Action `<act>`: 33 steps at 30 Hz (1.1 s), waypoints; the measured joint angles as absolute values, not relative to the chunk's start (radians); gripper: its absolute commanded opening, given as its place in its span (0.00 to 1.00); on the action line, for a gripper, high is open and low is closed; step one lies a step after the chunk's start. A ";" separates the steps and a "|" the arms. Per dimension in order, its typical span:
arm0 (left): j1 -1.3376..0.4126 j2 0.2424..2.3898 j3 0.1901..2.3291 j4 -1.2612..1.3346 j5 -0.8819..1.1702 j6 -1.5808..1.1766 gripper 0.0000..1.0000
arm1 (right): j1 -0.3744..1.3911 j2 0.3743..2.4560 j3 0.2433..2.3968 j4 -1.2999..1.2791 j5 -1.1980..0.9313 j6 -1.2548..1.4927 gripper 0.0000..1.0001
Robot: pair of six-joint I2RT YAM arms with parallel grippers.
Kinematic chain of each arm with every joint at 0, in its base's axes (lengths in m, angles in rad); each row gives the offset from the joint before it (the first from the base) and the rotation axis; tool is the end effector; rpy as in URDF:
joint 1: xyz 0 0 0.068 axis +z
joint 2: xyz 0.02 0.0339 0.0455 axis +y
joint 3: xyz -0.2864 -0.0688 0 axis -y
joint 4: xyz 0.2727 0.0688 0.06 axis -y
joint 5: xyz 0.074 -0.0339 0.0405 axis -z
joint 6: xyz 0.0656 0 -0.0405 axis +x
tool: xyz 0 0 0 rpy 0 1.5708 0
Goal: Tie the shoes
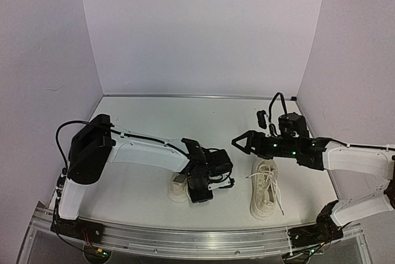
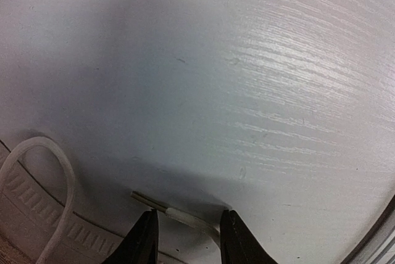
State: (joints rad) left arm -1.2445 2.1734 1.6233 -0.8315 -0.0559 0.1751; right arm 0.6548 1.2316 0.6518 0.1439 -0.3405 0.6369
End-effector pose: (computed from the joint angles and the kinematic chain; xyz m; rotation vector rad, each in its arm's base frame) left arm 0.1549 -0.4463 0.1210 1.9163 2.2423 -0.0717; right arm 0.2316 0.2055 0.2270 -0.2567 2.1641 1.1284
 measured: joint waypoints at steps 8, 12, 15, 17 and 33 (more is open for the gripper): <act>-1.244 2.173 1.630 -0.883 0.039 0.160 0.00 | 0.655 1.236 0.652 0.137 -0.337 0.635 0.88; -1.243 2.169 1.629 -0.882 0.089 0.158 0.00 | 0.655 1.238 0.653 0.132 -0.337 0.632 0.88; -1.235 2.135 1.611 -0.856 0.100 0.150 0.00 | 0.655 1.239 0.657 0.124 -0.337 0.626 0.87; -1.218 2.075 1.580 -0.816 0.109 0.133 0.00 | 0.655 1.240 0.664 0.115 -0.337 0.616 0.87; -0.722 1.478 1.200 -0.366 0.118 -0.214 0.00 | 0.775 1.470 0.890 0.002 -0.372 0.356 0.62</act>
State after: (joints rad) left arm -0.7224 1.4784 1.2002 -0.3657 0.1176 -0.2136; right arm 0.7746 1.4698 0.8902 0.0022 -0.3719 0.3555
